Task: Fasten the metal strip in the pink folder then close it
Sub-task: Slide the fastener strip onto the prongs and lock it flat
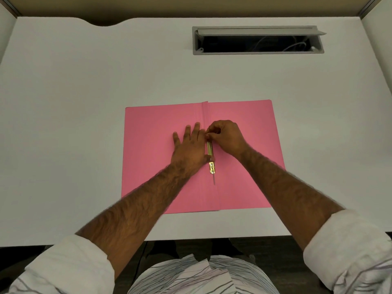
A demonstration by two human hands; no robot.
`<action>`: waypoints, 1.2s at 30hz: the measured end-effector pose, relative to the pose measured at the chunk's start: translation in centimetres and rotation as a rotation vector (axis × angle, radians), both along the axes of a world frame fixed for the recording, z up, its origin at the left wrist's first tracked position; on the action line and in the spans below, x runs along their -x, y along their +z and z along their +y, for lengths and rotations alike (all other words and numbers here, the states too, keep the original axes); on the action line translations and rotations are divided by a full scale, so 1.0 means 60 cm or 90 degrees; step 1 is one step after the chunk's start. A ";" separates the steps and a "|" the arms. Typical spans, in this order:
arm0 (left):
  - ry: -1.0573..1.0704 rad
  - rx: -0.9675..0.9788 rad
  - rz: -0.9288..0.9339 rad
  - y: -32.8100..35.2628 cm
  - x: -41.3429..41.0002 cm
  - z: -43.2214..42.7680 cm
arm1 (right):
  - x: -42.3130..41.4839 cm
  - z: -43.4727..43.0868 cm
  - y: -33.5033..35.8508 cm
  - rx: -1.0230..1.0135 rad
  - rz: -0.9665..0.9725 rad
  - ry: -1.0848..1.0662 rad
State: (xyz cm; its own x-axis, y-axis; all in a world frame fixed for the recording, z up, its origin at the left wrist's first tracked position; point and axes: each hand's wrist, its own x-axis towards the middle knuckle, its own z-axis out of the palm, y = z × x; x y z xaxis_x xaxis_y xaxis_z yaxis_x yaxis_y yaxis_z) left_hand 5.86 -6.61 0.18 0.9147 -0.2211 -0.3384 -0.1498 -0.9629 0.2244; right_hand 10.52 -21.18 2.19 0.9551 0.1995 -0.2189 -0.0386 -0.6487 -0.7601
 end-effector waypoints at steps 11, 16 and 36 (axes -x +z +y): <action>-0.008 0.025 -0.013 0.010 0.011 0.005 | -0.037 -0.010 -0.002 0.092 0.037 0.013; -0.018 0.026 -0.010 0.013 0.016 0.004 | -0.041 -0.003 -0.009 0.138 0.000 0.025; -0.017 0.045 -0.023 0.011 0.023 0.009 | -0.064 -0.009 0.014 0.340 -0.222 0.388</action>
